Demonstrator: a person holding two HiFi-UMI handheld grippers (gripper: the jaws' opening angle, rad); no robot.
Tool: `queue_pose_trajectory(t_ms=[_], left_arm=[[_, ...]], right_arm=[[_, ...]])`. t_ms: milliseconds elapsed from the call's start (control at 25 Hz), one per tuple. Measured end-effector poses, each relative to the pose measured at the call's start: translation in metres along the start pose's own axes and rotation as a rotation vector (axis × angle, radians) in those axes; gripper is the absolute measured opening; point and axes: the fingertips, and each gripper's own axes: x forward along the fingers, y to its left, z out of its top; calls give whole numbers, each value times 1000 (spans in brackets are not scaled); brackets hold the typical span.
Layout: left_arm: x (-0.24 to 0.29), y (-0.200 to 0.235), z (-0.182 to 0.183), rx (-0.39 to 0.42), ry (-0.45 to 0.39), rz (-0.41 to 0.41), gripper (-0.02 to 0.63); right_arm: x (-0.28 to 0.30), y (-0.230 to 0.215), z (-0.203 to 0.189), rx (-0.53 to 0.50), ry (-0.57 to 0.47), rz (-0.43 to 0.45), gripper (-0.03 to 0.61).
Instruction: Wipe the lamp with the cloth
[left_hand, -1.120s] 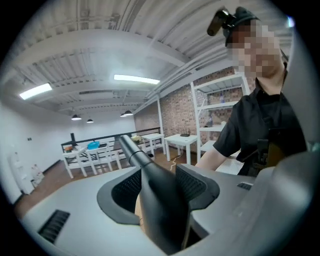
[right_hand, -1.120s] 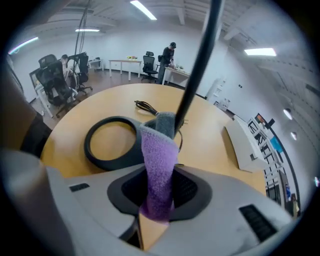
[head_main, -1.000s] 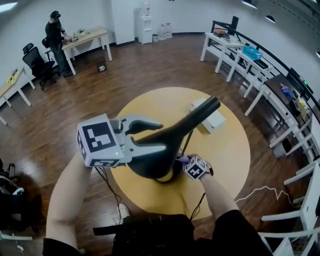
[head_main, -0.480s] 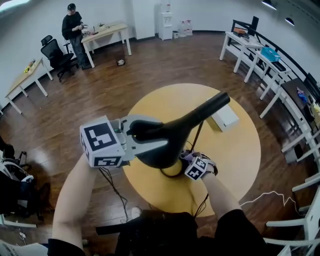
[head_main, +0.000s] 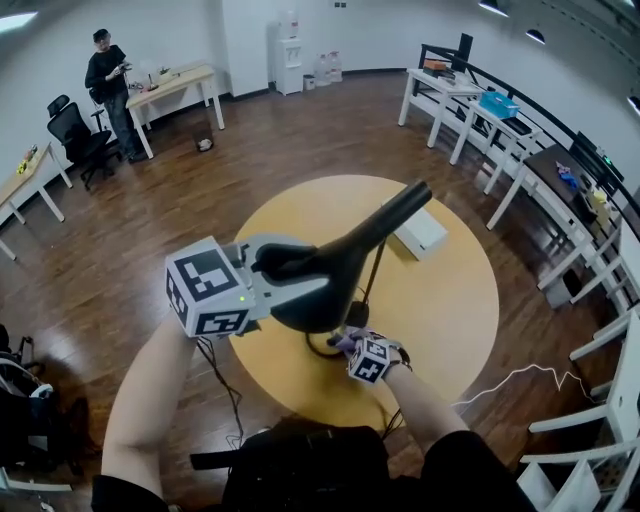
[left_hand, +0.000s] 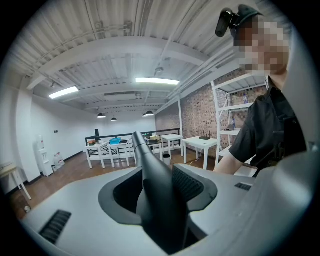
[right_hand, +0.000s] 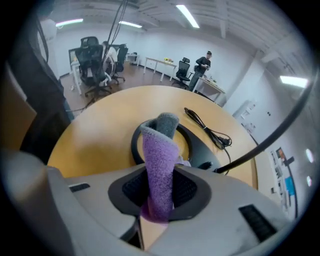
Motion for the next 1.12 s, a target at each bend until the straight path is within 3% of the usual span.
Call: queue_pose_trajectory(t_ms=[120,360,520,840,1120], left_arm=[[2,0,1,4,-5,7,176],[5,0,0,7,-16,46,194],[3,4,1,-1,-16,71,202],[-5,-1,4,-5,-7,108,207],[-10,-1,2,4,-14,129,207]], right_arm=[[6,2,-8,97,-47,71,91],[-14,-80,14,240,-247,-162,92],[-5,-111,20,242,-235,-232,93],[21,-93,10,280,-187,-263,94],[25,-63,-5,450,-245,-200,94]])
